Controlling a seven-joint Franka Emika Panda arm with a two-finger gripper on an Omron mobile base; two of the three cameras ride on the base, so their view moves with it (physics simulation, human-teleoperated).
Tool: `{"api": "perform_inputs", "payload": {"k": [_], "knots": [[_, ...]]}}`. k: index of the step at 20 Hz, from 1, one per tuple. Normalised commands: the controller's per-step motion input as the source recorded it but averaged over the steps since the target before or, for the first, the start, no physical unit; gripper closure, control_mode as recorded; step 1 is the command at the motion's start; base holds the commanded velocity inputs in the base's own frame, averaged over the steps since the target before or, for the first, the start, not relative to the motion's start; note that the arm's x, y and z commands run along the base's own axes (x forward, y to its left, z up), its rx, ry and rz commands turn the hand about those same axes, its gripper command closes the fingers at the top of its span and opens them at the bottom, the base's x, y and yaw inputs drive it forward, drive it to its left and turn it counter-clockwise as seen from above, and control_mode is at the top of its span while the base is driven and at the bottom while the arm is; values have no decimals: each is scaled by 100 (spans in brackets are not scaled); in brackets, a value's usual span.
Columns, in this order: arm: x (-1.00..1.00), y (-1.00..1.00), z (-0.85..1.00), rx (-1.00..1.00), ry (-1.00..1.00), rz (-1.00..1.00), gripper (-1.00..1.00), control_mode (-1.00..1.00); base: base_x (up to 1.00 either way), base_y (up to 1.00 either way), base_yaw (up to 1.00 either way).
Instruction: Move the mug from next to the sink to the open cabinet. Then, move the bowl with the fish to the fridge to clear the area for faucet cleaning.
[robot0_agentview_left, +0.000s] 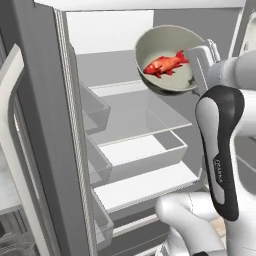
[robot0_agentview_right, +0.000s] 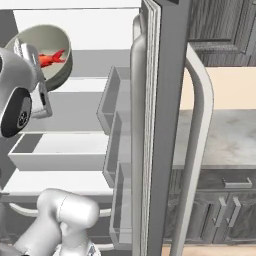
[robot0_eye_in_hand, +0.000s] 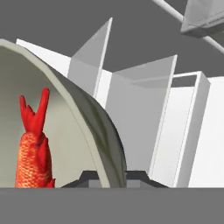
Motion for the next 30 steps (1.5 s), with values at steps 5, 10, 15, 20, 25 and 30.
{"api": "perform_inputs", "payload": {"k": [5,10,15,20,25,30], "knots": [[25,0,0,1,9,0,100,-100,0,0,0],[57,0,6,24,14,0,100,-100,0,0,0],[20,0,-1,10,1,0,100,-100,0,0,0],[60,2,-1,1,0,0,100,-100,0,0,0],[96,18,0,0,0,-2,100,-100,0,0,0],[92,29,0,0,6,-1,100,-100,0,0,0]]}}
